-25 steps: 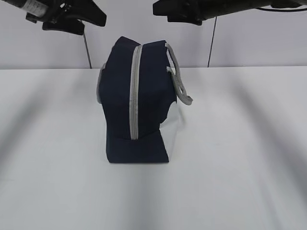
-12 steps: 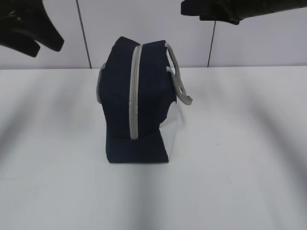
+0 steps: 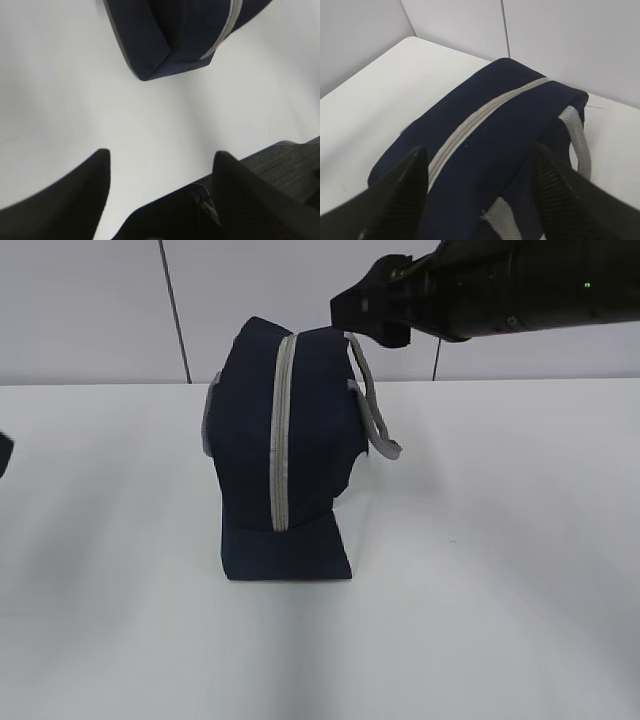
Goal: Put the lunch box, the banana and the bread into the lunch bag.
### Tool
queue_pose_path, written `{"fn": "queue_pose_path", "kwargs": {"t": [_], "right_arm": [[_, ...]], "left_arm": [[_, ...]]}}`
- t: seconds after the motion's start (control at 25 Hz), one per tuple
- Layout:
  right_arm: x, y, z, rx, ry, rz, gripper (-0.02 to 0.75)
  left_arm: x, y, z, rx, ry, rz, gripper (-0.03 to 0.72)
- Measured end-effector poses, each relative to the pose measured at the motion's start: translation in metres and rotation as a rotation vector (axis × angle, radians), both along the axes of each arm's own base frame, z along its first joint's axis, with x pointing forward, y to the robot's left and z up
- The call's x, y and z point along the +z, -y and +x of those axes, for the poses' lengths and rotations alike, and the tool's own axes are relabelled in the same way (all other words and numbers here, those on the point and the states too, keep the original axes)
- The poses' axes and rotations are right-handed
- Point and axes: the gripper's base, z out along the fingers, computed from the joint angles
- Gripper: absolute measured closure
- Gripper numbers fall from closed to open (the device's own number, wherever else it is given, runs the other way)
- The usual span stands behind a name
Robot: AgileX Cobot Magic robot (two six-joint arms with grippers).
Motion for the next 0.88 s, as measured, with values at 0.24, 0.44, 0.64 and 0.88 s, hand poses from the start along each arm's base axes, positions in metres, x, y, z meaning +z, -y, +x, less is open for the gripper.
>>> {"fn": "queue_pose_path", "kwargs": {"t": [0.24,0.44,0.64,0.88], "right_arm": [[-0.005,-0.016,-0.040,-0.048,0.160,-0.178,0.259],[-0.026,-0.003,-0.055,-0.150,0.185,-0.374,0.274],[-0.052,0.020,-0.074,-0.257,-0.133,-0.651,0.339],[-0.027,0.016,-0.126,0.059,-0.285,-0.514,0.329]], "left_arm": [[-0.012,-0.010,-0.063,0.029,0.086,-0.024,0.243],[-0.011,-0.017,-0.094,0.058,0.140,-0.026,0.243],[-0.013,-0.019,-0.102,0.067,0.115,-0.004,0.243],[-0.013,-0.020,-0.103,0.066,0.112,-0.004,0.243]]}}
